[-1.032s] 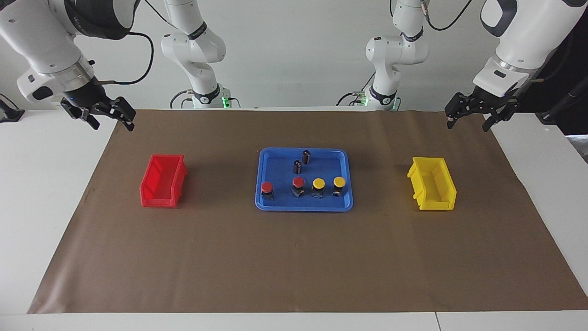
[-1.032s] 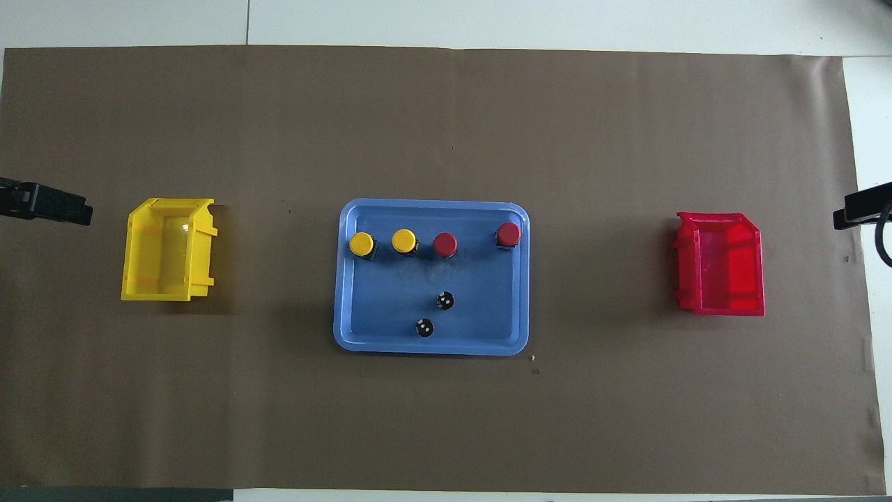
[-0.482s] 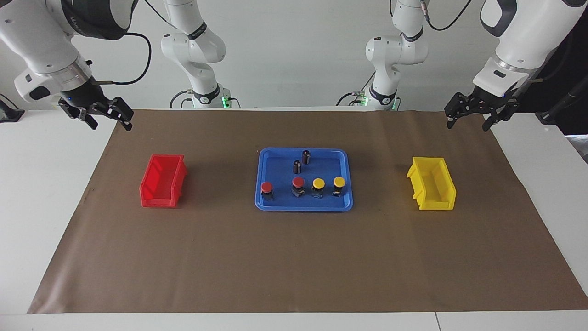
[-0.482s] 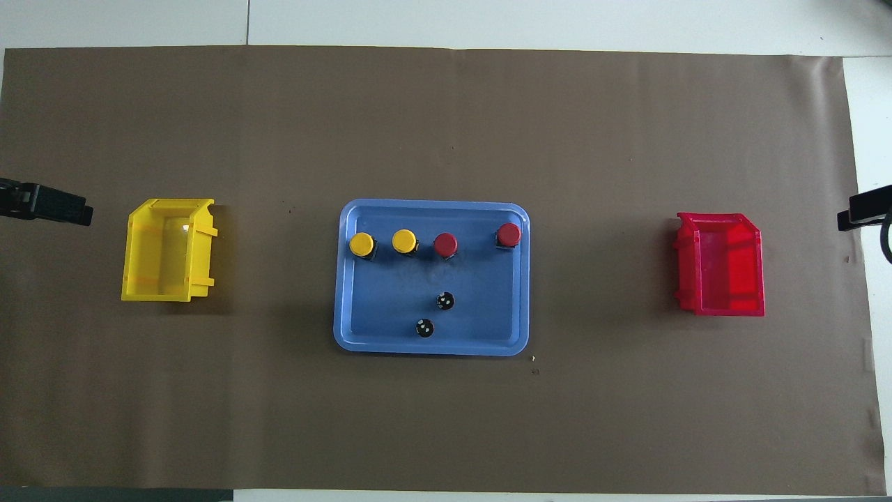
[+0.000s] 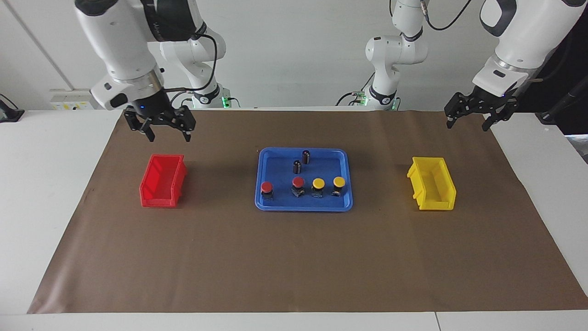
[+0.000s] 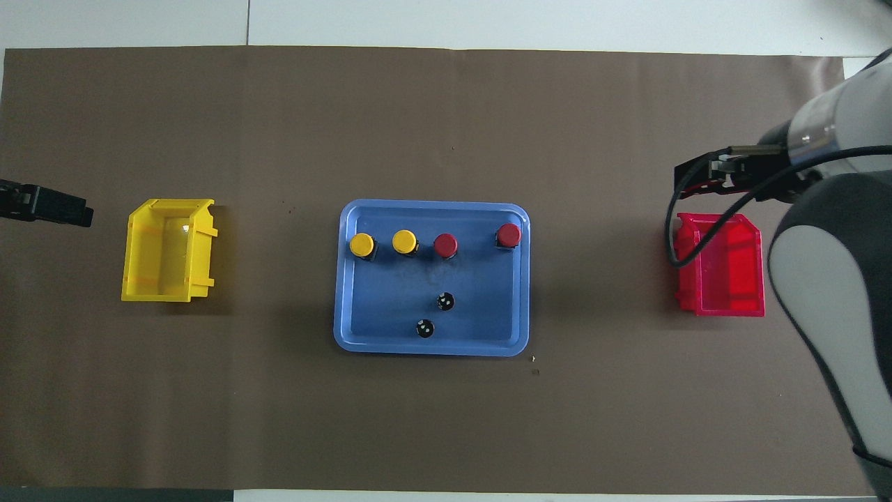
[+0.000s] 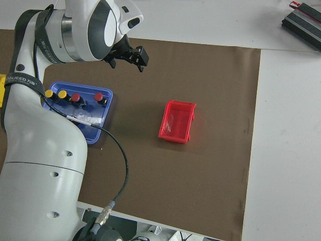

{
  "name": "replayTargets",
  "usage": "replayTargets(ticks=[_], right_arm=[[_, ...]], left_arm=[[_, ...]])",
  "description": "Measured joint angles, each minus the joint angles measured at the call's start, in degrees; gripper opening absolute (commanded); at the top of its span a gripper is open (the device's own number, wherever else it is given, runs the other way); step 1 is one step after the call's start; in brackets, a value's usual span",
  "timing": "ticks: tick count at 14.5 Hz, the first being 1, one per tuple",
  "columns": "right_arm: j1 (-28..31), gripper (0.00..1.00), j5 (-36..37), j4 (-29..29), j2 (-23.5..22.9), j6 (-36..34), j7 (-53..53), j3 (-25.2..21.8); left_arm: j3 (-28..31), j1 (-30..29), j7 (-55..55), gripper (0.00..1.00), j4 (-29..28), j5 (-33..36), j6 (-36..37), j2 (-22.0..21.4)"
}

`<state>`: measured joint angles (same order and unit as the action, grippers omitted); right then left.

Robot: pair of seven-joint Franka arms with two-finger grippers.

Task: Sort red and yellow buttons by color
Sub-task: 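Reach the right gripper to the red button nearest the red bin and grasp it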

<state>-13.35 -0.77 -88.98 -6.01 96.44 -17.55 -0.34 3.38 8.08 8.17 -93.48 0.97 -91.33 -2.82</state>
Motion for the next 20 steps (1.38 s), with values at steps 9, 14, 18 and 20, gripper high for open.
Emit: replayTargets(ticks=[9,14,18,20], right_arm=[[-11.71,1.0,0.02,-5.9,-15.11,22.06,-17.25,0.02],[-13.18,0.91,0.01,-13.6,-14.87,29.72,-17.25,0.03],[-13.97,0.73,0.01,-15.42,-14.84,30.56,-17.03,0.02],[-14.11,0.55,0.01,-16.16,-14.76,30.57,-16.74,0.04]], left_arm=[[0.02,0.0,0.0,1.0,-0.02,0.0,0.05,0.0],[0.06,0.0,0.0,1.0,-0.03,0.0,0.06,0.0],[0.08,0.0,0.0,1.0,-0.04,0.0,0.06,0.0],[0.08,0.0,0.0,1.0,-0.04,0.0,0.06,0.0]])
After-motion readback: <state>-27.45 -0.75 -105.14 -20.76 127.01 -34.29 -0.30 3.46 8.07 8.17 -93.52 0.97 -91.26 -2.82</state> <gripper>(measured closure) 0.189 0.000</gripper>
